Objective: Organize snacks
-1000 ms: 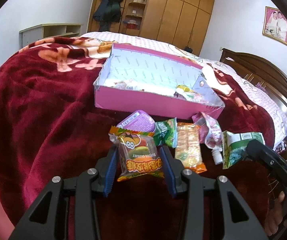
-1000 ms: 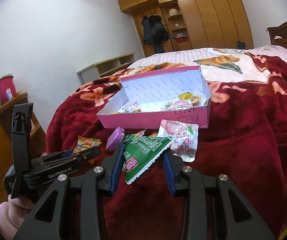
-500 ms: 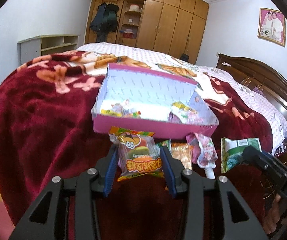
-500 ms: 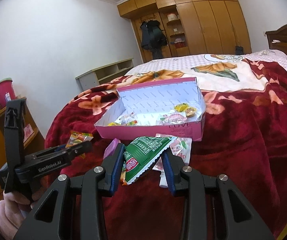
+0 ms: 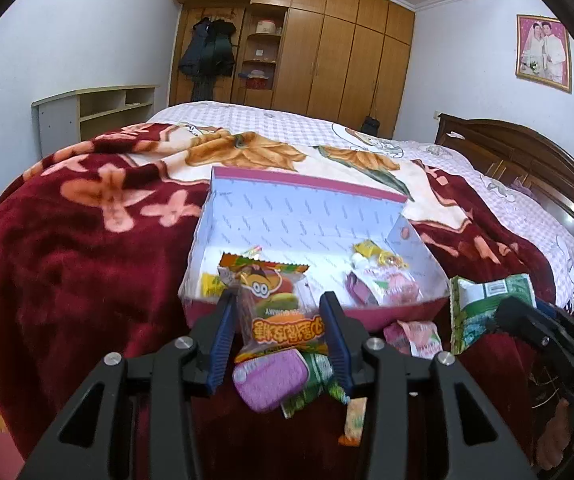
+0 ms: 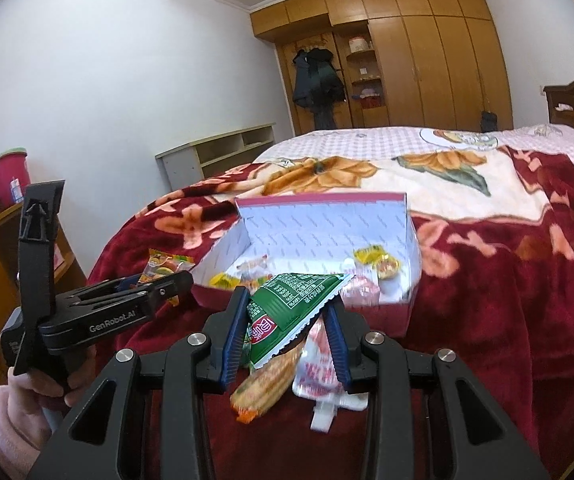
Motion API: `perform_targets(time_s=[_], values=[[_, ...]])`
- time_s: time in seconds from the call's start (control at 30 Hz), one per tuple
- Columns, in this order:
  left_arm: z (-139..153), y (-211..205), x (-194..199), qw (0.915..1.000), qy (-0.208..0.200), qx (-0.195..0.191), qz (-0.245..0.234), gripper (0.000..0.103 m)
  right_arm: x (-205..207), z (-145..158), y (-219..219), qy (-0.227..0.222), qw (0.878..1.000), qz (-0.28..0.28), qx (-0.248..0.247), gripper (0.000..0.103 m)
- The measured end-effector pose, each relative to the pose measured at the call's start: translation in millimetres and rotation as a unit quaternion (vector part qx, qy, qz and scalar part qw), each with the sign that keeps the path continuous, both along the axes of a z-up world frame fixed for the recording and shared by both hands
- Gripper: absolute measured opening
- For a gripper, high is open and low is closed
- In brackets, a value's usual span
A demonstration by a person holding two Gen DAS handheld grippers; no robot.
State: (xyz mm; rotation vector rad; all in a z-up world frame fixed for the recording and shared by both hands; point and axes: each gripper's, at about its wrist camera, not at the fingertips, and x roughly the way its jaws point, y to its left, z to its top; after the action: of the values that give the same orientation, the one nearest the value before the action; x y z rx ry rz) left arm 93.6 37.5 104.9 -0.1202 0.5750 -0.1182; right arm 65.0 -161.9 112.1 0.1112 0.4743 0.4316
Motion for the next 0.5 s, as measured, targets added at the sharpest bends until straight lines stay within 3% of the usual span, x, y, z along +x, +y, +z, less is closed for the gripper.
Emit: perform_targets(time_s=[0.5], values=[[10.0,3.3,56.1,0.9995,-0.025,0.020,0.007,0.044,51.4,14.0,16.6,-0.013,1.000,-0.003,0.003,0.038]])
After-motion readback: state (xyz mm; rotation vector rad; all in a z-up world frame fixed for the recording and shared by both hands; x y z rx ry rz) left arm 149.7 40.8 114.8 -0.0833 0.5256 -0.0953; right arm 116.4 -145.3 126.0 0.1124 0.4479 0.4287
